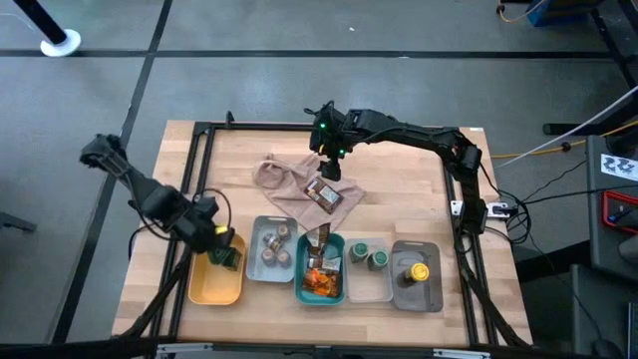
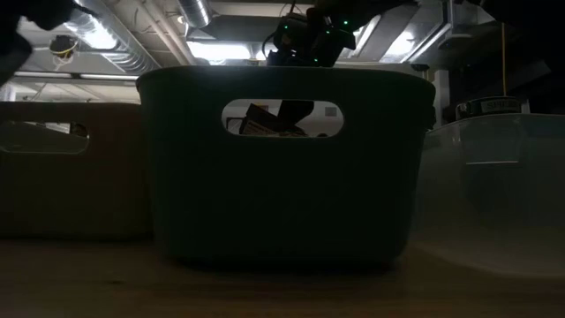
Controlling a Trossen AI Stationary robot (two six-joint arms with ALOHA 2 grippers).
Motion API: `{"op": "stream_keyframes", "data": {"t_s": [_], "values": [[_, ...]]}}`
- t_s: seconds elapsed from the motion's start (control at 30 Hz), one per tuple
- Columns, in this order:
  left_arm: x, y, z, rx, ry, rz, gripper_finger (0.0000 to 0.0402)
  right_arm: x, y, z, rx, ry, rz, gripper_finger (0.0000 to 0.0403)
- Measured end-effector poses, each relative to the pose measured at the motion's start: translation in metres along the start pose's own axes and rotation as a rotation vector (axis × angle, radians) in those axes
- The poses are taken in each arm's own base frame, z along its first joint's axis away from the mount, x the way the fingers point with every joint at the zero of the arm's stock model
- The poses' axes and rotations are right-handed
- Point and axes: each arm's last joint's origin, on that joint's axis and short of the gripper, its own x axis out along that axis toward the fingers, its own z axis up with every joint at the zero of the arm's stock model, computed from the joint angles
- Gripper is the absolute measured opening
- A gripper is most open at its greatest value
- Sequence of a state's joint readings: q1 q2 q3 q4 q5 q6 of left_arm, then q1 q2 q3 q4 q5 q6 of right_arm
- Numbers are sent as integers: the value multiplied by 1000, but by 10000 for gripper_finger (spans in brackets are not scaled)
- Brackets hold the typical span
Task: Sort spices by type
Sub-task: Put the black seasoning can into the yellow bin
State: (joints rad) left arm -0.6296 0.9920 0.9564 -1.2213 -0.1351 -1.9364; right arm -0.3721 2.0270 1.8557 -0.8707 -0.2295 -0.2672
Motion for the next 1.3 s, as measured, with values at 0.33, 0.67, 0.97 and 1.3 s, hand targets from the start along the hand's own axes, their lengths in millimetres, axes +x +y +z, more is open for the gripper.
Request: {"op": "stream_keyframes", "data": {"t_s": [0.33, 0.67, 0.97, 1.3], "values": [[-1, 16, -20, -44, -7, 86, 106, 0, 0, 0, 0, 0, 0, 264], [22, 12, -36, -76, -162, 228, 106, 0, 0, 0, 1, 2, 0, 264], [62, -1, -54, -62, -272, 367, 112, 0, 1, -2, 6, 23, 6, 264], [95, -10, -68, -56, -299, 396, 120, 0, 1, -2, 6, 22, 6, 264]]}}
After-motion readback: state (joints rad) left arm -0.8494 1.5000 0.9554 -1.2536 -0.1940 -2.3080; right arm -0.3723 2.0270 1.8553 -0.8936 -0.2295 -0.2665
